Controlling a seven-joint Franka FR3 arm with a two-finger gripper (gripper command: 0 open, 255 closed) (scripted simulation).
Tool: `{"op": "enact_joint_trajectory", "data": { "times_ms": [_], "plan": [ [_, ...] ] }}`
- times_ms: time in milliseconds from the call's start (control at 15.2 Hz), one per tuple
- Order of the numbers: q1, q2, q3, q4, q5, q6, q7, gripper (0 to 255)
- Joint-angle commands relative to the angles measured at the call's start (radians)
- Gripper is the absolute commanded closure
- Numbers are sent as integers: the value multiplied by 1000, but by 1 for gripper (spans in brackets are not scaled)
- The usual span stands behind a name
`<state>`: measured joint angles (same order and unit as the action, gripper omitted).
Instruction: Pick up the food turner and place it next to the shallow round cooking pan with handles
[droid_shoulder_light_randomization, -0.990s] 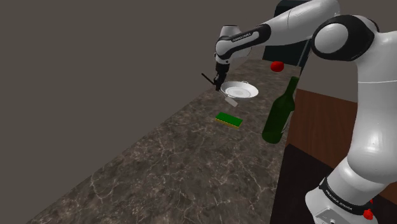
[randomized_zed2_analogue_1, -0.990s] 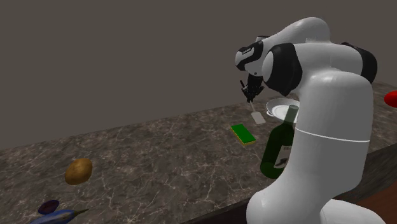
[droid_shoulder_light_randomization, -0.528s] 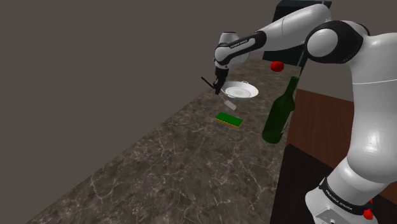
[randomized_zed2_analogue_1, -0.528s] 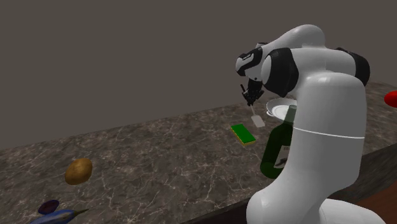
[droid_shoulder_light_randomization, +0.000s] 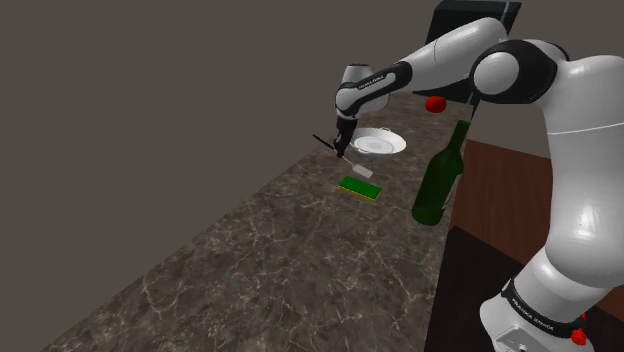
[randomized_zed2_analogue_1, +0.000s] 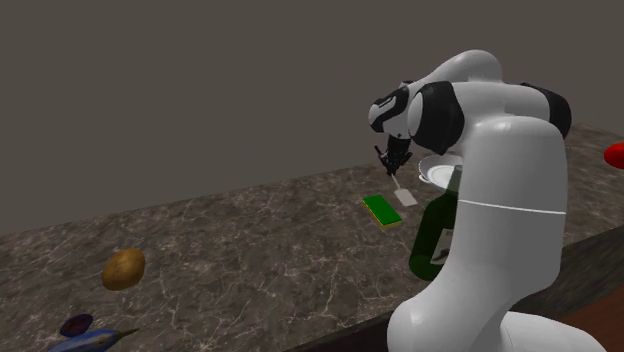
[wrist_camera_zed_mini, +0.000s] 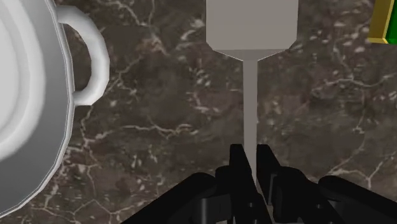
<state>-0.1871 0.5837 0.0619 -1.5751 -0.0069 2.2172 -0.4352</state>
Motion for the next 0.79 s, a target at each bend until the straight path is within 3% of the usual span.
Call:
{"op": "enact_joint_trajectory", "data": {
  "times_ms": [0,726],
  "plan": [
    [-1,12,-1,-9,0,21,-1,255],
    [0,36,-1,-17,-1,53,-1,255]
  ]
}}
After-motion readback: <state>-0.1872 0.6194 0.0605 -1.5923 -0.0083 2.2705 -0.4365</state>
